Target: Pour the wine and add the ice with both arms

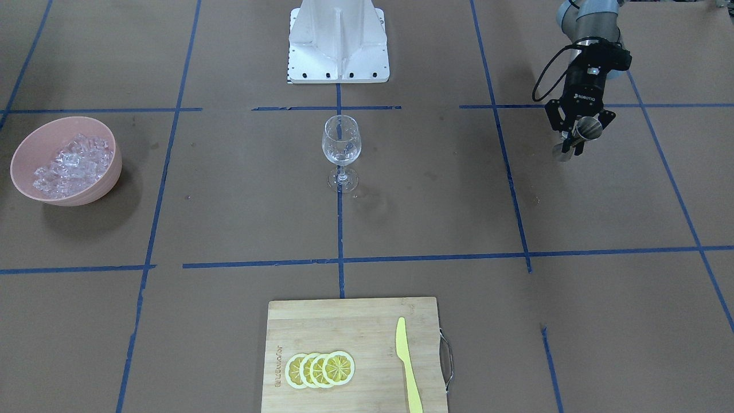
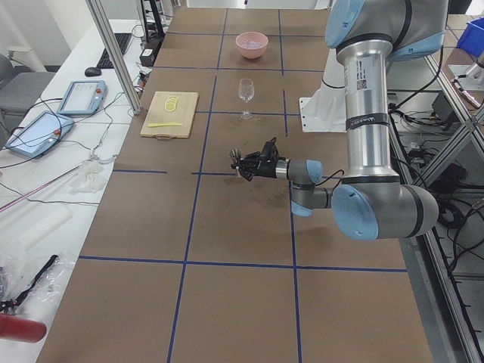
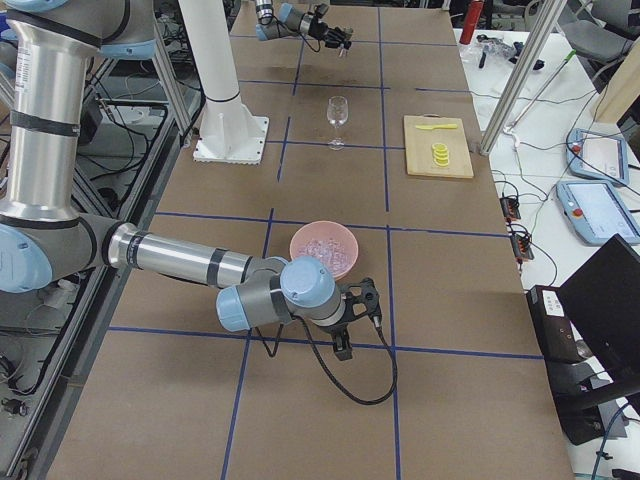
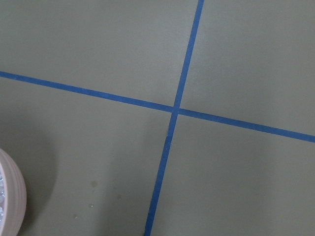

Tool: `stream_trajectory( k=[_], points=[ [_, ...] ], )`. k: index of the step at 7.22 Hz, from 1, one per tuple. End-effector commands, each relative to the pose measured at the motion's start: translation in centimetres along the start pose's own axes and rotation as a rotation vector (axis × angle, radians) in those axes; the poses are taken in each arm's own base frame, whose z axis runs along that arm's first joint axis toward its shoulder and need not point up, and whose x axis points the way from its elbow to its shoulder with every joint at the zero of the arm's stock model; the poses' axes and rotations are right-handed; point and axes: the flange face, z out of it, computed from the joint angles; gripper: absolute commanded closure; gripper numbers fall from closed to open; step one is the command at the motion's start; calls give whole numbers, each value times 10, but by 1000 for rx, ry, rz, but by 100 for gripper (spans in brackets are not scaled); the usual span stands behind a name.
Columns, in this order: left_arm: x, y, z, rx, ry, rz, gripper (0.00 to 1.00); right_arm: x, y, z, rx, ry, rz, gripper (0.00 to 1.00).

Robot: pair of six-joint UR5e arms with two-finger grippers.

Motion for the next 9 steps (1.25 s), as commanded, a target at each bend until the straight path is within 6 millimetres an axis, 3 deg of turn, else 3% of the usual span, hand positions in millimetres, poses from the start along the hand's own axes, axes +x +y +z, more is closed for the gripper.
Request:
stream_trajectory(
  k=[1,4,9],
  points=[
    [-3,12,4,-5,-35,-62,100,-1,-1,-1,1,2,-2,0],
    [12,46,25,-16,-40,-78,100,-1,-1,-1,1,0,-2,0],
    [34,68,36,-35,-39,-56,90,0,0,0,0,0,0,0]
  ],
)
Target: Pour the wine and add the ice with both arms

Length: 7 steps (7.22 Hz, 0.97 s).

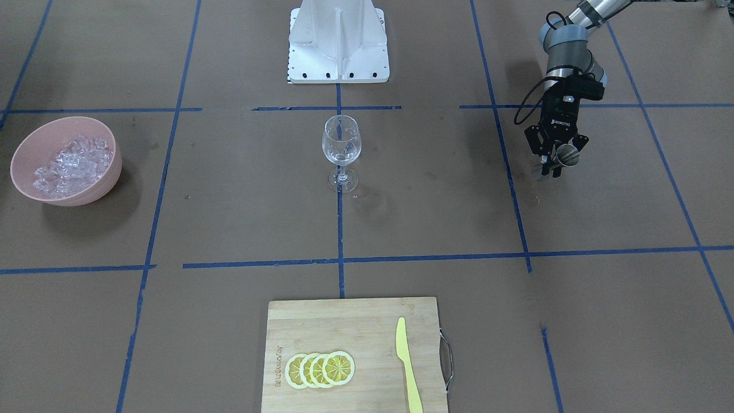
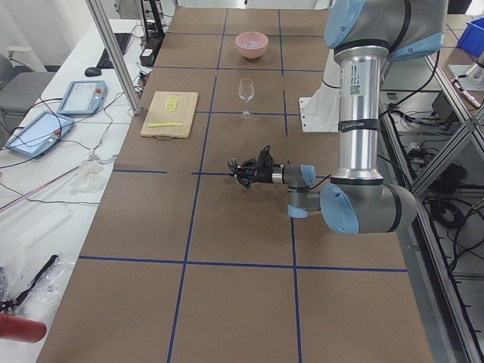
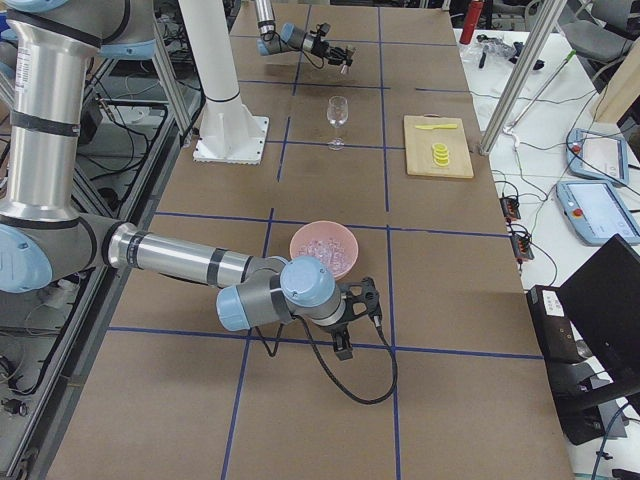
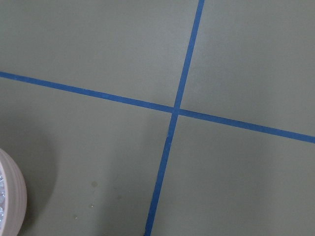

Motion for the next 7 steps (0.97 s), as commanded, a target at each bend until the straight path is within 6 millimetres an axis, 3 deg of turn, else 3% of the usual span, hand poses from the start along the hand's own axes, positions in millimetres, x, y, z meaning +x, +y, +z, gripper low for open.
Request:
stream_trajectory(
  k=[1,7],
  points=[
    [7,9,-1,-16,5,14,87,1,1,1,-1,-1,2,0],
    [24,21,-2,-17,15,9,76,1,1,1,-2,1,3,0]
  ],
)
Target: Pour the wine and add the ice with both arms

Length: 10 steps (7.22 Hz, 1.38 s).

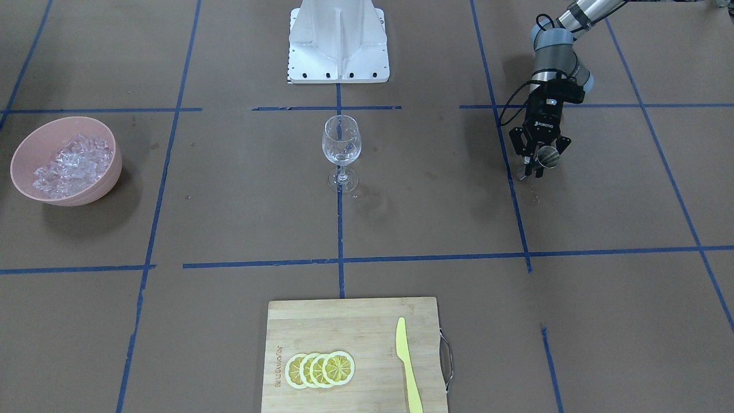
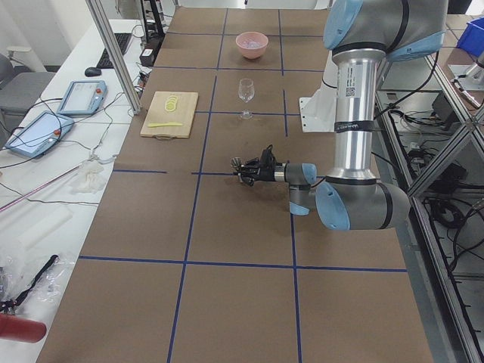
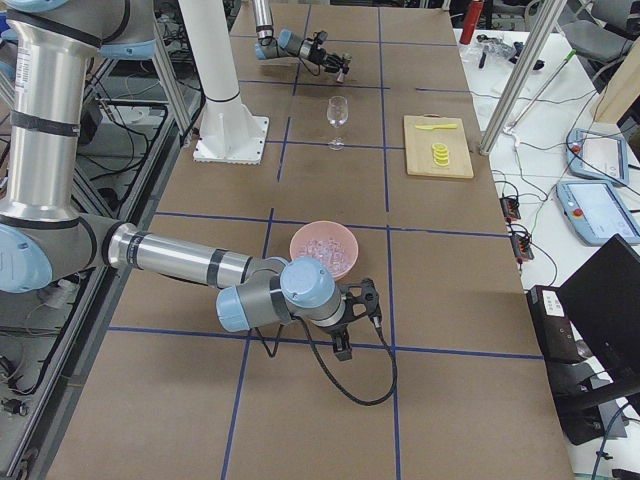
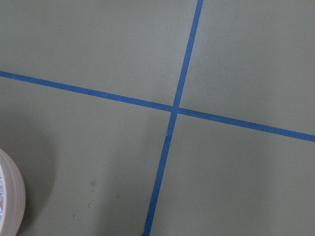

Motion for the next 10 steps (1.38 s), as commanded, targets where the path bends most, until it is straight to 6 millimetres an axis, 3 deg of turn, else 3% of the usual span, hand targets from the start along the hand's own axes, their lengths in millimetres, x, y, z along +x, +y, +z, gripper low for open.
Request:
stream_trajectory(
  k=[1,5,7,10],
  points=[
    [4,2,-1,-3,5,-2,74,0,0,0,0,1,1,0],
    [6,11,-6,-11,7,7,67,1,1,1,-1,1,2,0],
    [7,10,-8,-8,9,0,56,1,1,1,-1,1,1,0],
    [7,9,-9,-1,5,-2,48,0,0,0,0,1,0,0]
  ],
)
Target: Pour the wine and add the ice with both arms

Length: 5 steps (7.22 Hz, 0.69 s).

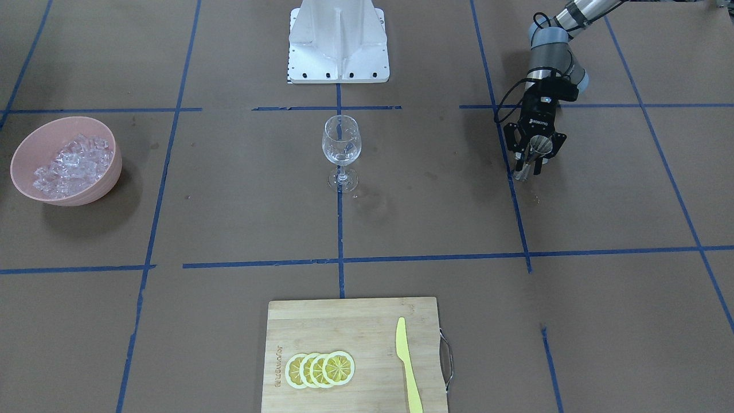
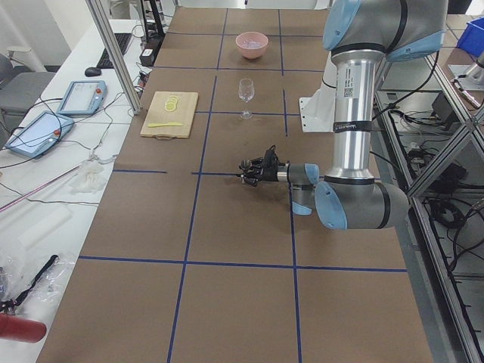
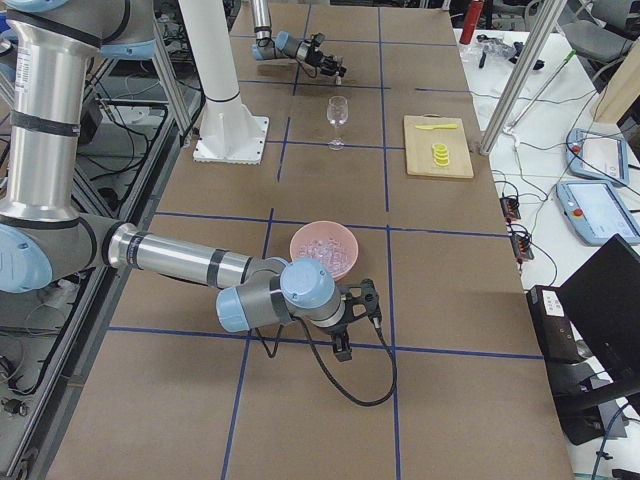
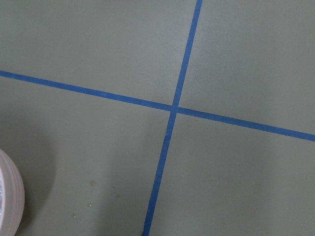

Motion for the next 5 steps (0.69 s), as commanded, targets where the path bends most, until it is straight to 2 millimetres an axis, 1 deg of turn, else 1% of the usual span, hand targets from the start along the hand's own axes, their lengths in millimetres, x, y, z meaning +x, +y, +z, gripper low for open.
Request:
stream_trajectory(
  k=[1,2,3,5],
  points=[
    [0,-3,-1,14,-6,-7,23,0,0,0,1,0,-1,0],
    [-2,-10,-1,54,-32,-16,1,0,0,0,1,0,-1,0],
    [-4,-14,-2,85,-56,-20,1,0,0,0,1,0,-1,0],
    [4,-34,-5,156,-93,-61,1,0,1,0,0,-2,0,0]
  ],
)
